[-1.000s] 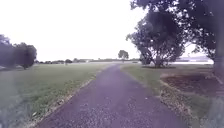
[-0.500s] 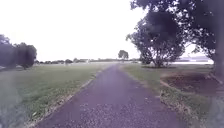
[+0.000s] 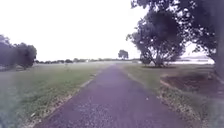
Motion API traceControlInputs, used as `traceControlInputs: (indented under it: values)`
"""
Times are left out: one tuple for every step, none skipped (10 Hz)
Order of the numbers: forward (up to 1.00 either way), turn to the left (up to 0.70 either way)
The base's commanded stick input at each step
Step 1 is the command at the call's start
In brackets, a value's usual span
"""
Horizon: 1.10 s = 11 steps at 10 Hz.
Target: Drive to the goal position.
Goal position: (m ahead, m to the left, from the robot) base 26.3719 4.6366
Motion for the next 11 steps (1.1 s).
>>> traceControlInputs:
  values:
    - [0.70,0.00]
    - [0.70,0.00]
    - [0.70,0.00]
    - [0.70,0.00]
    - [0.70,0.00]
    - [0.70,0.00]
    - [0.70,0.00]
    - [0.70,0.00]
    - [0.70,0.00]
    - [0.70,0.00]
    - [0.70,0.00]
